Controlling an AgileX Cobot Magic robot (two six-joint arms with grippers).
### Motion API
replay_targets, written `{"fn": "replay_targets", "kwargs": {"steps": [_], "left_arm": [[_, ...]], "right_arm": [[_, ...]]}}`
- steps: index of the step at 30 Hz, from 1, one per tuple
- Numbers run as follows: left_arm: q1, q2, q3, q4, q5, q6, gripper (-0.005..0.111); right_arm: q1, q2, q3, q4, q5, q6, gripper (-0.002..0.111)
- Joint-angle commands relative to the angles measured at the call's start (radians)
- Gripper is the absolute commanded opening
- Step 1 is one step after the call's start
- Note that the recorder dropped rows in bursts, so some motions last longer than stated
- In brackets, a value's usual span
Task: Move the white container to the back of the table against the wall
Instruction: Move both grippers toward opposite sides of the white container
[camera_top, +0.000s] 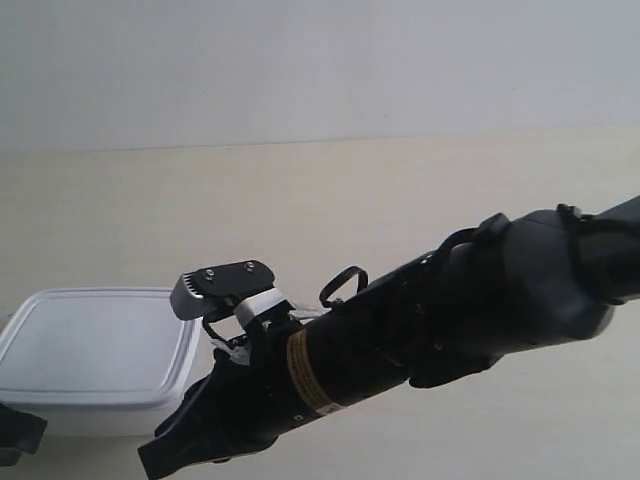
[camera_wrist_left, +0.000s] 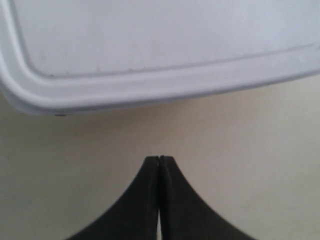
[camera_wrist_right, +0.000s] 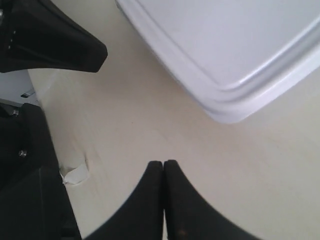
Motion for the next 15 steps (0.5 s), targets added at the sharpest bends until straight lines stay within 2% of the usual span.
{"fn": "replay_targets", "kwargs": {"steps": [1, 15], "left_arm": [[-0.004, 0.027, -0.005, 0.01, -0.046, 0.0, 0.0], [-0.004, 0.168, -0.044, 0.046, -0.101, 0.0, 0.0]], "right_arm": [[0.001, 0.043, -0.051, -0.005, -0.018, 0.003, 0.0], [0.001, 0.152, -0.171, -0.065, 0.001, 0.104, 0.0]]}}
